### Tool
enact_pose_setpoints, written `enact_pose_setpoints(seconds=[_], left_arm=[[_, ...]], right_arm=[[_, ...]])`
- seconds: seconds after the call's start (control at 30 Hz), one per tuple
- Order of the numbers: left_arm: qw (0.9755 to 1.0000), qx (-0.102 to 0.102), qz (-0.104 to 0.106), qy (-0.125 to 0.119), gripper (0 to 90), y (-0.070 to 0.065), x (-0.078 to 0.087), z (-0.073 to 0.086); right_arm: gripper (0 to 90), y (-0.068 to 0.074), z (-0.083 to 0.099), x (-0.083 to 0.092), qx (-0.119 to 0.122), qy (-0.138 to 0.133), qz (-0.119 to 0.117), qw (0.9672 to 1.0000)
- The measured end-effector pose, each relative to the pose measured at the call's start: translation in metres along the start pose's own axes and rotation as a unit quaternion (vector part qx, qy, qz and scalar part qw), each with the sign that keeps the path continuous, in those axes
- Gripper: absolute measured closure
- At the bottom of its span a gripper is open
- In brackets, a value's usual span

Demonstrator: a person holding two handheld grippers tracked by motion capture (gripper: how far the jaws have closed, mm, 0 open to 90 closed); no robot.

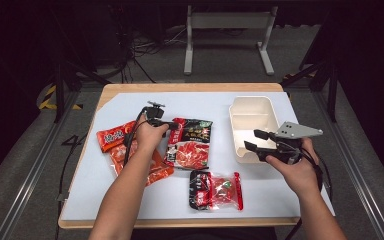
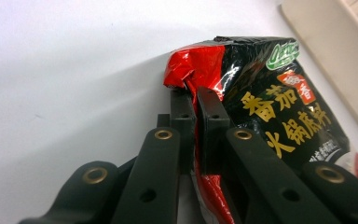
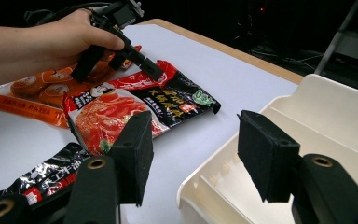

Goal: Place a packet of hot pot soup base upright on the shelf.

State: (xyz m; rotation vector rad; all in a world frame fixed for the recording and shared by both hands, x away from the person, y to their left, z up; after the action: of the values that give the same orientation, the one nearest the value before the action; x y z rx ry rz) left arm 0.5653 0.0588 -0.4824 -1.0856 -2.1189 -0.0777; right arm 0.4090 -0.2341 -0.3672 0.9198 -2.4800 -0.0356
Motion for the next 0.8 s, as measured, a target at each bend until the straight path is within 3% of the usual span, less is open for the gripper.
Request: enact_pose_setpoints(seconds=[0.13,0.23,0.37,0.6,0.8], left_arm=[[0.9998,-0.011,-0.002,-0.019,87.9,-0.007,0.008,-0.008],[0.9994,-0.005,-0.003,-0.033,88.2,-0.011,0.016,-0.014],[0.9978,-0.022,-0.012,-0.061,88.4,-0.017,0.028,-0.023],[0.9953,-0.034,-0.003,-0.091,88.4,-0.027,0.045,-0.032],[0.9884,-0.072,0.003,-0.134,88.4,-0.051,0.066,-0.041]], right_arm=[[46.2,-0.001,0.0,-0.001,0.001,0.001,0.0,1.0],[46.6,0.0,0.0,0.0,0.003,0.002,0.0,1.0],[47.1,0.0,-0.001,0.0,0.003,0.0,0.001,1.0],[48.1,0.0,0.0,0.0,0.005,0.003,0.001,1.0],[48.6,0.0,-0.001,0.002,0.001,0.002,0.002,1.0]])
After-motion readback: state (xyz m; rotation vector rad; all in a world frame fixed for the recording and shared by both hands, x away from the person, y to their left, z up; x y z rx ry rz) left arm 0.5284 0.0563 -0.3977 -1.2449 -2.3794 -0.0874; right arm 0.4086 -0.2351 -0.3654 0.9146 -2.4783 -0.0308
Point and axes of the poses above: each handheld gripper's, and its own axes: x roughly backward along the jaws, z roughly out of its underside, y roughly to its left, the point moved 7 cm from there along -x, roughly forward along the jaws, and after that the axes turned 15 degrees about -x, right-handed, at the moved point
